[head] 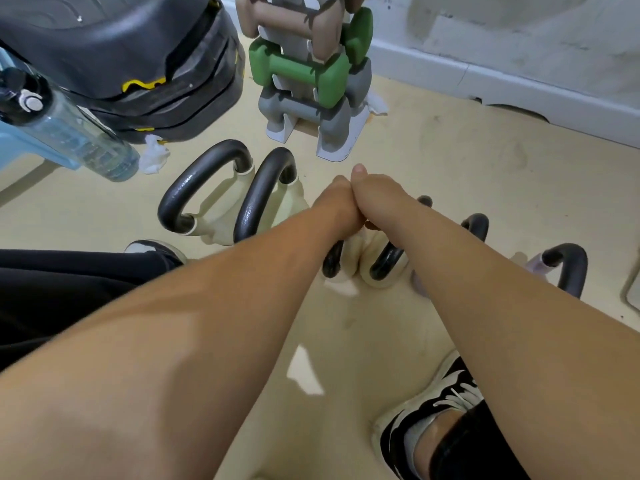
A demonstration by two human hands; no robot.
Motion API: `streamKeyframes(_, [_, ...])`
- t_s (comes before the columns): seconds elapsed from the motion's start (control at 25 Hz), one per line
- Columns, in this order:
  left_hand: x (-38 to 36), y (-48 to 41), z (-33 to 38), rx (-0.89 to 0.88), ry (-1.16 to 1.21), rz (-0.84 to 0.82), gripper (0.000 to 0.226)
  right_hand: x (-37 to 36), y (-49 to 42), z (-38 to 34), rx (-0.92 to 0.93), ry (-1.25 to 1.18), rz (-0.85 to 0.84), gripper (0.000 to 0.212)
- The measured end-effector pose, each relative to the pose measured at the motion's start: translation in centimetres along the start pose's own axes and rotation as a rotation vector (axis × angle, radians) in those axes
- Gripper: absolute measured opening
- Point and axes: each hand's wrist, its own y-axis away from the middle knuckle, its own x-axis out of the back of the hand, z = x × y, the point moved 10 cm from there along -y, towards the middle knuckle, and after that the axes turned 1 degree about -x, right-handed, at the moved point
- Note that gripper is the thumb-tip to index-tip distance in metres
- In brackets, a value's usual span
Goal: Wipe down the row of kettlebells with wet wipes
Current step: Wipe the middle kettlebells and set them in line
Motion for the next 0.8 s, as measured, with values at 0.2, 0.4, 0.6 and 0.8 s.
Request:
streamKeyframes(0.2, [-0.2,7.6,-2.7,-0.144,0.240,0.107,0.026,0.1,0.2,-0.2,0.069,-0.001,-0.012,0.015])
streamKeyframes(0.4, [-1.4,12.0,-4.3,-0.188,0.300,0.248,0.049,0.2,0.4,-0.8,0.163,0.055,0.089,0.024])
streamKeyframes(0.6, [-0.2,9.1,-2.6,0.001,0.036,0.196,0.017,0.9,-0.7,-1.3,0.170,0.145,0.097,0.021])
streamKeyframes(0.8, [1.4,3.7,1.2,0.050,-0.008,-0.133,0.034,1.7,-2.3,-1.5,0.117,0.123,0.155,0.026])
